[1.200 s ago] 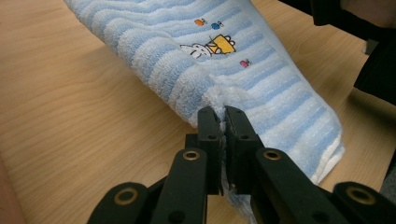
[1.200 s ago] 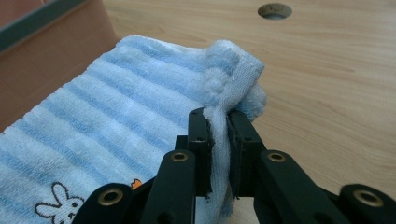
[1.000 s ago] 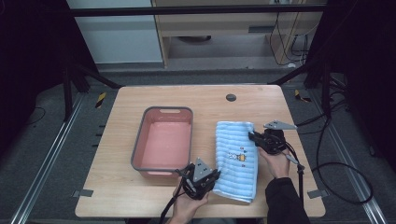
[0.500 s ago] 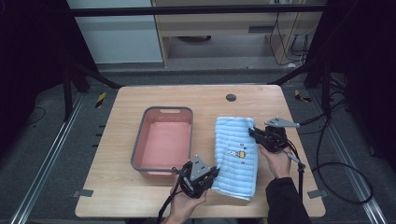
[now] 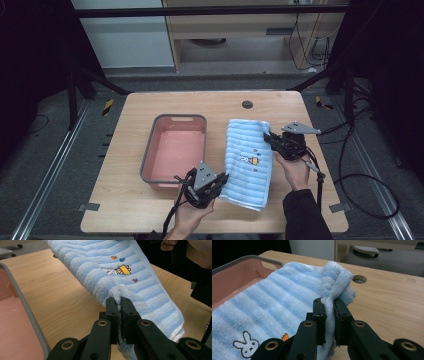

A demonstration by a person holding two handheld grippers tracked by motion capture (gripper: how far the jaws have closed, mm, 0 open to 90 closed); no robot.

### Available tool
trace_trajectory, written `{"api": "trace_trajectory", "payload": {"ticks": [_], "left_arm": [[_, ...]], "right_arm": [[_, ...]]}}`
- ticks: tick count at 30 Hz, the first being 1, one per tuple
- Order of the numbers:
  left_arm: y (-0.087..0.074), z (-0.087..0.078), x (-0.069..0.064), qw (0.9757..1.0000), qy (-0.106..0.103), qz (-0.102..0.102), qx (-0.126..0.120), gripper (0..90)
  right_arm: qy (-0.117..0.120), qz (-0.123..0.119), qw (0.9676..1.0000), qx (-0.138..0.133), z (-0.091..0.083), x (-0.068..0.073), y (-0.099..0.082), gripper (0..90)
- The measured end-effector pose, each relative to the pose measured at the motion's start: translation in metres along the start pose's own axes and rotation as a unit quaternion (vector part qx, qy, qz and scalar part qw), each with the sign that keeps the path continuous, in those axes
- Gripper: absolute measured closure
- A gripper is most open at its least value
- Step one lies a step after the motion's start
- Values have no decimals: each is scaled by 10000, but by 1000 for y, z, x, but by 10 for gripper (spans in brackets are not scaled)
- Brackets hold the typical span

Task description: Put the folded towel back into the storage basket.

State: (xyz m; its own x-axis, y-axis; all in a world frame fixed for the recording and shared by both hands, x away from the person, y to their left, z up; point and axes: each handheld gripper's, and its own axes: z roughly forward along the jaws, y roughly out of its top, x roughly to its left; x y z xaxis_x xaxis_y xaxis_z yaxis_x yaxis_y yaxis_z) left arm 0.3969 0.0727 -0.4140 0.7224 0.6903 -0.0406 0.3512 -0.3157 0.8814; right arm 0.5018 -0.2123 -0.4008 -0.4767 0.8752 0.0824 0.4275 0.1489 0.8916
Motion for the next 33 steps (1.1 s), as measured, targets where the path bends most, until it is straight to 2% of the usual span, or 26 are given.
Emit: {"api": "trace_trajectory", "payload": {"ticks": [21, 30, 33], "left_arm": [[16, -21, 9, 9995, 99, 47, -299, 857], [24, -36, 19, 9988, 189, 76, -442, 857], [25, -41, 24, 9985, 233, 28, -504, 856]], "right_arm": [[44, -84, 9994, -342, -5, 16, 34, 818], [67, -213, 9986, -475, -7, 29, 55, 817], [87, -213, 9983, -530, -7, 34, 62, 817]]}}
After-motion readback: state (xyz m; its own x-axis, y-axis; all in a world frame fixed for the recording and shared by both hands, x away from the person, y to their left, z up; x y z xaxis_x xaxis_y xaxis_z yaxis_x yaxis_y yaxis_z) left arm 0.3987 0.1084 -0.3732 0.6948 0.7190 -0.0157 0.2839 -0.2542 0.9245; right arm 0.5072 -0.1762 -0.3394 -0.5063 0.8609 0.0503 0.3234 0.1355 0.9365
